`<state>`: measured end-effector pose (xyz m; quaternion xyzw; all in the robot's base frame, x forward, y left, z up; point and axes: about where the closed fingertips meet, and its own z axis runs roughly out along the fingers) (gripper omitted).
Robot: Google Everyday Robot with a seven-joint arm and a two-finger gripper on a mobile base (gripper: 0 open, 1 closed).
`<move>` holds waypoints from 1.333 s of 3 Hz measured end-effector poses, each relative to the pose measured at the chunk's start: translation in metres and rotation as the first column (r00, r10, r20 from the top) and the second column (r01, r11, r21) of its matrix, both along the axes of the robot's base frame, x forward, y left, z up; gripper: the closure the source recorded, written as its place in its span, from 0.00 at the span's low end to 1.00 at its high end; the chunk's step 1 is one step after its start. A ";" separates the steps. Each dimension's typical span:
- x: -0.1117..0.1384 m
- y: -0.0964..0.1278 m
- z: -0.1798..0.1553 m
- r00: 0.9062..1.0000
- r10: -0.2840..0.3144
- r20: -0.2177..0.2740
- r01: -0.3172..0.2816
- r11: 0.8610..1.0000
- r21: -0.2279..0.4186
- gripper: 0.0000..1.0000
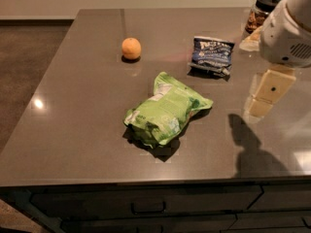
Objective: Pick green rice chip bag
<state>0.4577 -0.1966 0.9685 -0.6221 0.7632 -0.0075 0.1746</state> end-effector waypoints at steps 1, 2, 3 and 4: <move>0.037 0.045 -0.018 0.990 0.143 -0.001 -0.143 0.988 0.054 0.00; 0.056 0.072 -0.029 0.974 0.226 -0.001 -0.225 0.972 0.072 0.00; 0.060 0.108 -0.045 0.941 0.338 -0.015 -0.336 0.940 0.063 0.00; 0.059 0.130 -0.064 0.909 0.414 -0.050 -0.412 0.910 0.048 0.00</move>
Offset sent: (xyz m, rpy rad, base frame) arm 0.0789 0.1028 -0.0427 0.0945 0.0216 0.3323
